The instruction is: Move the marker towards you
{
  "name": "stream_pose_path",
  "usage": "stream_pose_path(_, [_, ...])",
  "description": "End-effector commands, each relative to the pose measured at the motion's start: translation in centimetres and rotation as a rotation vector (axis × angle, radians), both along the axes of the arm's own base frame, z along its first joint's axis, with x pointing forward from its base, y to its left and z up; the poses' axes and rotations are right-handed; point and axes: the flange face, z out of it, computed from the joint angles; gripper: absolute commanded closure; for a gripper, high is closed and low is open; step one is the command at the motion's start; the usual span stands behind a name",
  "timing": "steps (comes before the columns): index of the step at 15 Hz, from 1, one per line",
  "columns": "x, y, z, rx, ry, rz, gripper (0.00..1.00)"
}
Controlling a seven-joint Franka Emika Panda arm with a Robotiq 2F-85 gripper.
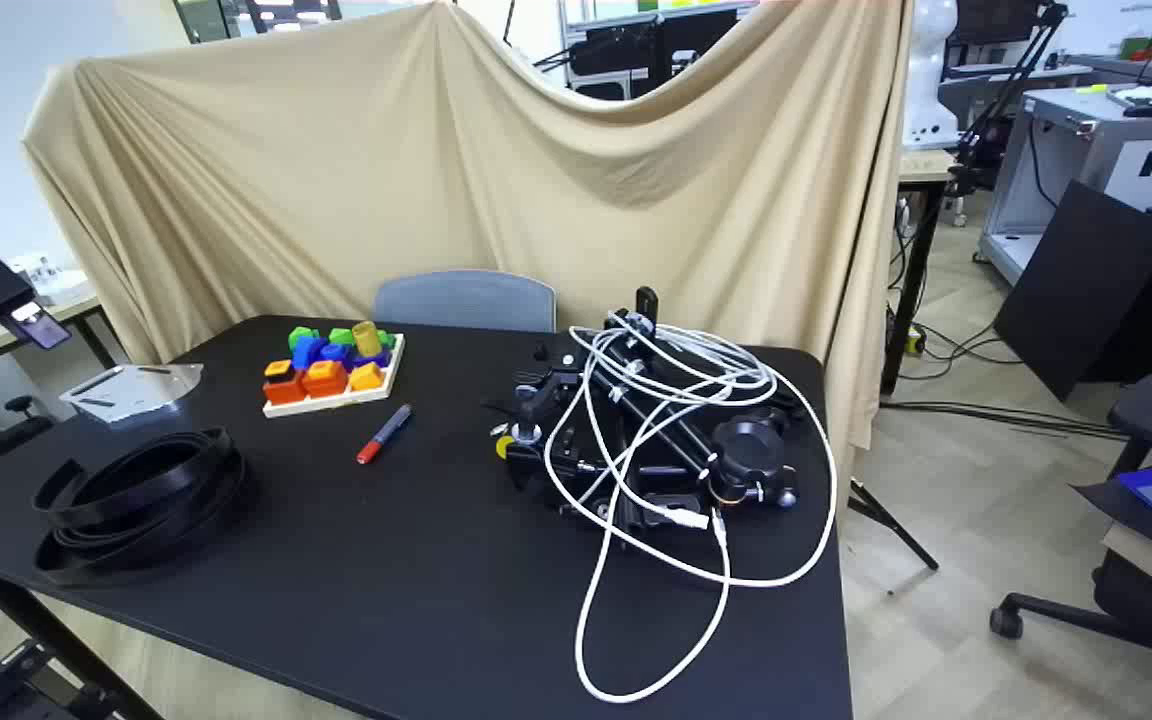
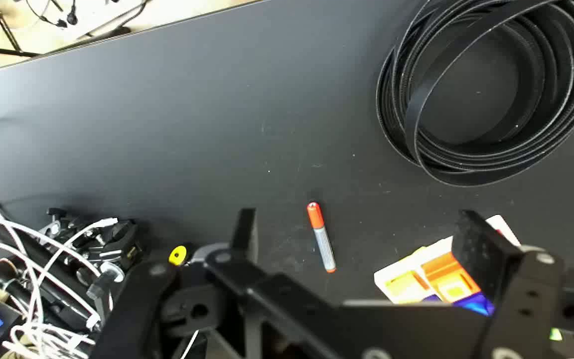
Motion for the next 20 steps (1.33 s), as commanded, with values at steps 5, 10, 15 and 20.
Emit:
stream_pose_path(5, [0.0, 0.0, 0.0, -0.001, 0.001, 0.000, 0.00])
stream_pose_path(10, [0.0, 0.0, 0.0, -0.001, 0.001, 0.000, 0.00])
stream_pose_path(15, [1.7, -1.9, -0.4, 0.030, -0.011, -0.017, 0.00])
stream_pose_path(20, [5.9, -6.0, -0.8, 0.079, -0.069, 0.026, 0.00])
